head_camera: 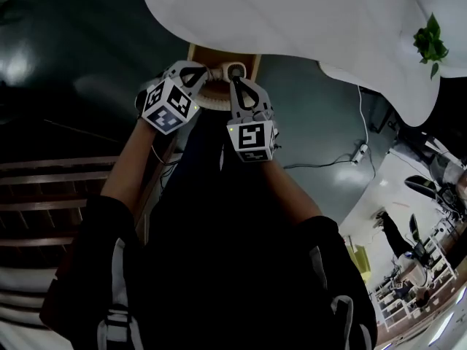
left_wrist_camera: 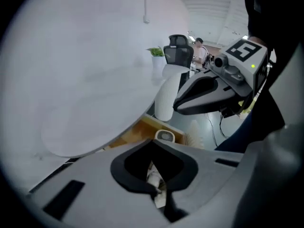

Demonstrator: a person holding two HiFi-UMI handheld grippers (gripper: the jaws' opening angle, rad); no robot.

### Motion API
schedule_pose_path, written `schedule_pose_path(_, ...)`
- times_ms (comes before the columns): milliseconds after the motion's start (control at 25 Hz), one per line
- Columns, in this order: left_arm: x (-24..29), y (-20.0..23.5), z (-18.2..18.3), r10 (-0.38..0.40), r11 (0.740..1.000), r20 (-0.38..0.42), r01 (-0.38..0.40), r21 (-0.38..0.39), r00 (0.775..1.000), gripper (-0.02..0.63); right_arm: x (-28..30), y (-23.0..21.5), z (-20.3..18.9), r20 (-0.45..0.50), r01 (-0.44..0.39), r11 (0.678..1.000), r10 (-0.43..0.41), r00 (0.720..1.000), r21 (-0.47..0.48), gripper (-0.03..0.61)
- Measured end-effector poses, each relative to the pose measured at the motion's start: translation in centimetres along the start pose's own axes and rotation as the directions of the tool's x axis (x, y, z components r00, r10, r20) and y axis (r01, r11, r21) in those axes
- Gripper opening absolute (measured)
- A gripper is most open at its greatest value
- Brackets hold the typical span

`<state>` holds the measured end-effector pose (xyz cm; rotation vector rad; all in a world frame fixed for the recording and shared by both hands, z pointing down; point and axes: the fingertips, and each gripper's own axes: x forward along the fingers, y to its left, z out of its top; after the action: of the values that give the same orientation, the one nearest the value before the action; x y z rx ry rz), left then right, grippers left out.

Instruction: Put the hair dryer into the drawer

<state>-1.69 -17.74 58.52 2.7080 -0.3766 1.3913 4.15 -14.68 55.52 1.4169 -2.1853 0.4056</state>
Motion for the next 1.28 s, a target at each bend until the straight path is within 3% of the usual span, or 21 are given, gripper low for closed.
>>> schedule_pose_path(200,-5.7,-0.3,3.5,0.145,0.988,0.133,-0.137,-0.073,0.98,0.008,-3.1,0.0,4.9,0.101,0.019,0.999,-0.015,0.995,-0.04,0.023)
schedule_pose_path(360,-10.3,0.5,7.9,0.286,0.953,0.281,-0.24,-0.187,0.916,0.008,-6.5,-1.9,8.7,0.174,0.063,0.997,-0.056,0.983,-0.035,0.023)
schedule_pose_path(480,-13.4,1.2,11.6,0.383,0.92,0.388,-0.307,-0.245,0.838,0.008,-8.9,-3.8,11.7,0.237,0.104,0.995,-0.1,0.966,-0.005,0.023)
schedule_pose_path(640,-18.1,2.8,15.4,0.496,0.868,0.505,-0.393,-0.304,0.706,0.008,-11.1,-5.6,16.1,0.336,0.166,0.986,-0.155,0.929,-0.005,0.023)
schedule_pose_path(760,-20.7,4.3,17.0,0.559,0.829,0.562,-0.426,-0.363,0.609,0.008,-12.2,-7.0,18.2,0.387,0.209,0.978,-0.186,0.903,-0.019,0.023)
schedule_pose_path(840,-22.1,5.1,17.4,0.594,0.805,0.574,-0.425,-0.415,0.564,0.008,-12.8,-7.7,19.5,0.44,0.233,0.972,-0.206,0.874,-0.008,0.023)
schedule_pose_path(960,-23.4,5.8,17.3,0.632,0.775,0.565,-0.416,-0.476,0.53,0.008,-13.5,-8.5,21.0,0.493,0.254,0.967,-0.233,0.838,0.025,0.023)
schedule_pose_path(1080,-24.0,5.8,18.0,0.636,0.771,0.583,-0.431,-0.468,0.505,0.008,-13.6,-9.0,21.4,0.494,0.262,0.964,-0.246,0.834,0.037,0.022)
schedule_pose_path(1160,-23.9,5.9,18.3,0.635,0.772,0.591,-0.435,-0.463,0.498,0.008,-13.4,-9.3,21.3,0.511,0.26,0.964,-0.248,0.823,0.048,0.022)
schedule_pose_path(1280,-23.8,6.1,18.4,0.632,0.775,0.595,-0.432,-0.462,0.497,0.008,-12.9,-9.2,20.8,0.481,0.264,0.963,-0.254,0.839,0.049,0.023)
